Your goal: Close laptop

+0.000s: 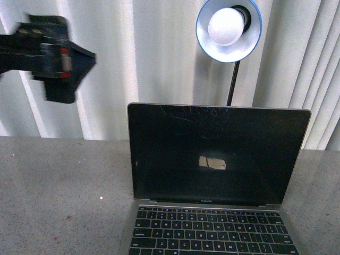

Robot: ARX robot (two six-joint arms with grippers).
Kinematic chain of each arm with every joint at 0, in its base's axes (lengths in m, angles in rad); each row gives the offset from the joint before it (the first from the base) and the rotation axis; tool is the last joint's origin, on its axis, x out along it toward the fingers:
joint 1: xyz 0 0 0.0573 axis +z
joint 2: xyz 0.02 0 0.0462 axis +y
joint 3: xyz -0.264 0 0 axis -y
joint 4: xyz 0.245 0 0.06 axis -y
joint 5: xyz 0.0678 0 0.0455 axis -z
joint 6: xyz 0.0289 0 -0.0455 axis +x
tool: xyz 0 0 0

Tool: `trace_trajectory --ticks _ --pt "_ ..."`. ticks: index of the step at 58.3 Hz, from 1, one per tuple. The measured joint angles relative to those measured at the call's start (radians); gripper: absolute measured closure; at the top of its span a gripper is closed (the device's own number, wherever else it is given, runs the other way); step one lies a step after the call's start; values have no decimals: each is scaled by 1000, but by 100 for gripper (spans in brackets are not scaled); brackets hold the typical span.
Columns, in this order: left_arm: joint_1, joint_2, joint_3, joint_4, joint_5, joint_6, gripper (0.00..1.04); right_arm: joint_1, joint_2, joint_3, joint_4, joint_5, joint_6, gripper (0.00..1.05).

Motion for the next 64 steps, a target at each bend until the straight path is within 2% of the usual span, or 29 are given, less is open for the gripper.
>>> trace_trajectory --ticks 8,12,21,39,42,64 --pt "-48 193 233 -40 -29 70 7 31 144 122 1 -1 -68 8" --pt "-68 259 327 -62 -53 114 9 58 181 166 -21 10 -123 18" --pt "-97 382 532 -193 -151 240 37 84 287 259 -39 -47 -309 46" --pt "-98 509 698 -392 -183 388 91 98 425 455 -264 -120 -610 101" --pt "-98 512 716 -422 -177 404 102 108 432 480 -295 -122 -644 102" --pt "-126 536 798 -572 -153 449 101 170 558 655 -411 -122 -793 102"
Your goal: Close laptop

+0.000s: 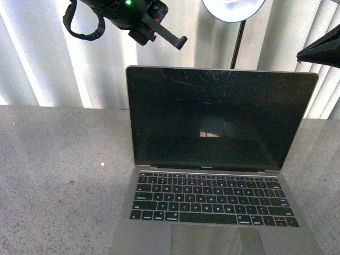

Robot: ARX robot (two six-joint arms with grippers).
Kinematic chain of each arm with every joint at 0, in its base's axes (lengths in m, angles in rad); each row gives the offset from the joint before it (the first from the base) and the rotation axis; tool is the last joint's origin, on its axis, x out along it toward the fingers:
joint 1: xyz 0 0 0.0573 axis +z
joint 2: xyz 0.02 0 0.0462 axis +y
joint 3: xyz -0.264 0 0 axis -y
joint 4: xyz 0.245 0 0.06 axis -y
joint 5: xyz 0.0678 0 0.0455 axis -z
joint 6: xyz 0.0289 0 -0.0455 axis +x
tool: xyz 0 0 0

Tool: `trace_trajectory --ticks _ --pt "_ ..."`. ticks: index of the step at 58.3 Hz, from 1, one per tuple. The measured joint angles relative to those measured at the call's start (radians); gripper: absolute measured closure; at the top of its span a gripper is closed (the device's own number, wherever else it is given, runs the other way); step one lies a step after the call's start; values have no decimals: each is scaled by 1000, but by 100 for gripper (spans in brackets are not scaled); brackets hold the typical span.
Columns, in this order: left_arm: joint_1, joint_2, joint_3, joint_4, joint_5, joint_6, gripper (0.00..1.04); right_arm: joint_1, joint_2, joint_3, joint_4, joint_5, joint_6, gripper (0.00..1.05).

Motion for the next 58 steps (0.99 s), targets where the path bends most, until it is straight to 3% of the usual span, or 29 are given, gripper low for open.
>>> trace_trajectory --ticks 31,58 --pt "-12 26 -5 -75 34 12 101 64 84 102 -84 -6 -69 102" --pt "-14 41 18 -136 46 39 101 54 95 133 -146 -2 -117 102"
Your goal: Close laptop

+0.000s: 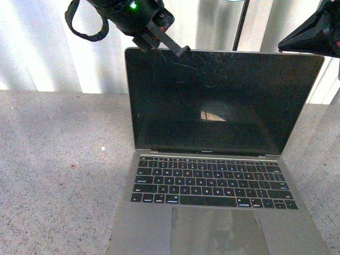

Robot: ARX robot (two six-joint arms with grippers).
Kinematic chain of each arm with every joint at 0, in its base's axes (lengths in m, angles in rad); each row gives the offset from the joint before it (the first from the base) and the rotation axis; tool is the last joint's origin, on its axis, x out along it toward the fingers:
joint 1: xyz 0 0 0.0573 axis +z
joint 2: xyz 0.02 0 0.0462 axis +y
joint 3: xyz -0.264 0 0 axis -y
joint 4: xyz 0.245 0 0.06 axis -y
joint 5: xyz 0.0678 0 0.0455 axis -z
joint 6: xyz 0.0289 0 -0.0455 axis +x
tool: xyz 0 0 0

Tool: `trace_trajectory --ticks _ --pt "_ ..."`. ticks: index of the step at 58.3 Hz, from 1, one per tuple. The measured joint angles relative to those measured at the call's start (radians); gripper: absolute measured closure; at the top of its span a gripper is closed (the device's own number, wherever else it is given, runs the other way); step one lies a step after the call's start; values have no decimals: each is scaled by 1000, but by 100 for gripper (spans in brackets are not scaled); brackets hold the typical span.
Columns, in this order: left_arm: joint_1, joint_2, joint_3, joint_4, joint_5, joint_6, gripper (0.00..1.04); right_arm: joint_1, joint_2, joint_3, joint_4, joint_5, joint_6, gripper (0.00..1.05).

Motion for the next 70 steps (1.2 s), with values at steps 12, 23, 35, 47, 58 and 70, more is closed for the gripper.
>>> trace_trajectory --ticks 12,23,35,47,58,70 --pt "-3 0 2 -8 3 13 101 8 1 2 -14 8 -14 102" --pt "-10 -4 2 -12 4 21 101 12 1 -1 -15 8 -17 102" --pt "-14 -8 -2 -16 3 22 101 14 -2 -13 -18 3 -18 102" --pt "-20 -31 -31 -15 4 24 101 14 -15 -35 -11 -1 -18 102" --pt "-23 -74 -84 -15 8 28 101 15 -37 -56 -34 -5 -20 102" --pt "-26 -113 -123 -37 10 47 101 33 -57 -81 -50 0 -25 102"
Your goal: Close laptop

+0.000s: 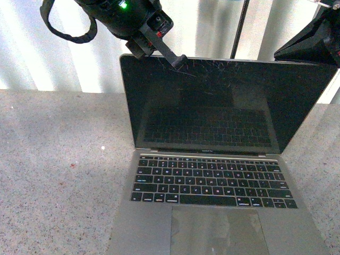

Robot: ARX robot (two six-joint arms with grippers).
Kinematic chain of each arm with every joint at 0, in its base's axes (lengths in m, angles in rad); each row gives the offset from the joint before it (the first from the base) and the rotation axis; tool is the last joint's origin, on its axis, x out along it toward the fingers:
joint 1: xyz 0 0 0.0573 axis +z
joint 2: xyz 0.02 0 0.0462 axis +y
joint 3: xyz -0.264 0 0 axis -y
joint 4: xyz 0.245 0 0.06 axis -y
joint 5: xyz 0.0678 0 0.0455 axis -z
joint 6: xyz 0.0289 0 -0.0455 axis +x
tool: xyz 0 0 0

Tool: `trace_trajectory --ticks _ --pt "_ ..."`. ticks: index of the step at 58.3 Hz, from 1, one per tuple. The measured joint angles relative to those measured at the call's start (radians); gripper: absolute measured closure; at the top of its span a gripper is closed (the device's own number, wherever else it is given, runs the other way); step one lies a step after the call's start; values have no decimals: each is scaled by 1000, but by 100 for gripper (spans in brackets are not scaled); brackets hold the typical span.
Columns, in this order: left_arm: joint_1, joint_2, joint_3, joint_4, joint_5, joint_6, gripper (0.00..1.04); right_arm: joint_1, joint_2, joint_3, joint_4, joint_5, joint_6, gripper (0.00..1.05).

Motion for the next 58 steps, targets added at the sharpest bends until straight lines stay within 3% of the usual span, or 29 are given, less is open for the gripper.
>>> trace_trajectory --ticks 58 --pt "0 -48 -138 -41 42 -27 101 30 -24 -95 -62 26 -75 102"
